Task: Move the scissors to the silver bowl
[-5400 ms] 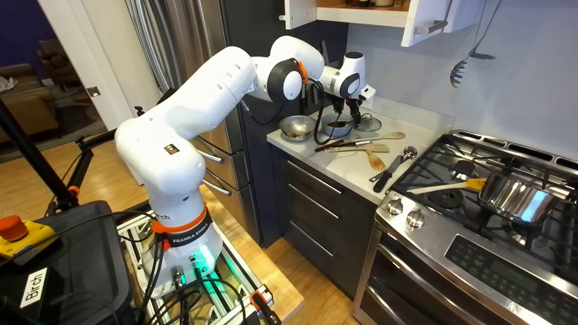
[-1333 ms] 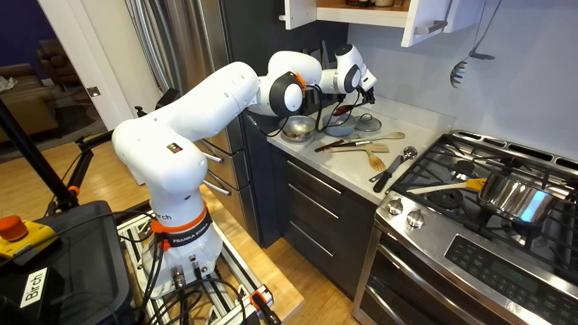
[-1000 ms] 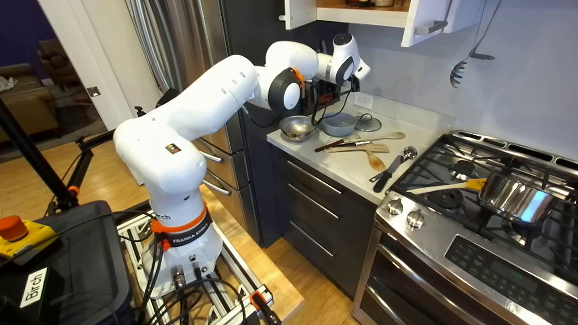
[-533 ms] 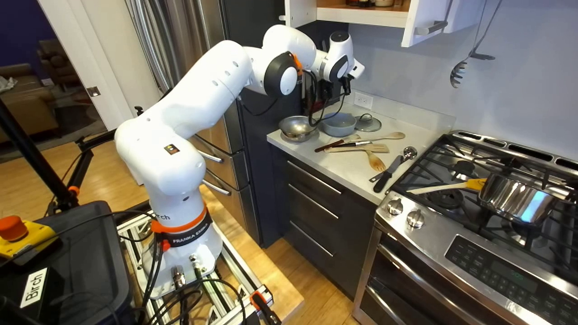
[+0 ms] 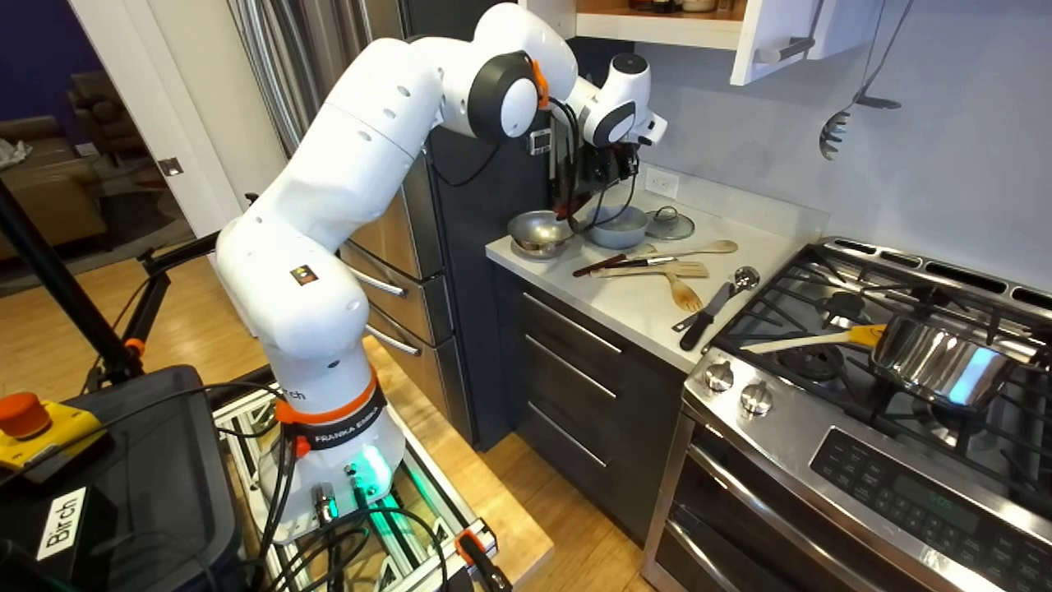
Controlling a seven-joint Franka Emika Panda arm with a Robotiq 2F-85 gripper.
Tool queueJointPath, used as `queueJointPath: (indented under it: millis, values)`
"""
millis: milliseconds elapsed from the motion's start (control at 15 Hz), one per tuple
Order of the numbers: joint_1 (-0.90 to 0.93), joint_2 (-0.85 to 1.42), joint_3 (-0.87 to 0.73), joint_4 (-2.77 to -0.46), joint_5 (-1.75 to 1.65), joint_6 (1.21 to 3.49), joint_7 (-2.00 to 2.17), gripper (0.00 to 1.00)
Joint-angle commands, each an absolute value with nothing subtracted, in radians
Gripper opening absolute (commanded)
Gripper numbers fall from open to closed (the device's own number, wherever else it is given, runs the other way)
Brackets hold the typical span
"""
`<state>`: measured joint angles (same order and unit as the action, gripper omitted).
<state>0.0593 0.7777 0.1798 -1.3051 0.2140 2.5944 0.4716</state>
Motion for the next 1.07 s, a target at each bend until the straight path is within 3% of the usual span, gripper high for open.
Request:
queueJointPath:
  millis: [0,600,667,733,1000]
  values:
    - [0.053,0.63,0.202,-1.523,0.295,2.604,0.352,0.03]
    - [0.183,0.591,0.119,-1.695,0.251,2.72,0.388,0.03]
    - [0.184,0.593,0.124,-1.699,0.252,2.686,0.376,0.38]
    - [0.195,0.594,0.112,-1.705,0.245,2.684,0.378,0.4]
    - [0.213,0.574,0.057,-1.723,0.22,2.69,0.398,0.68]
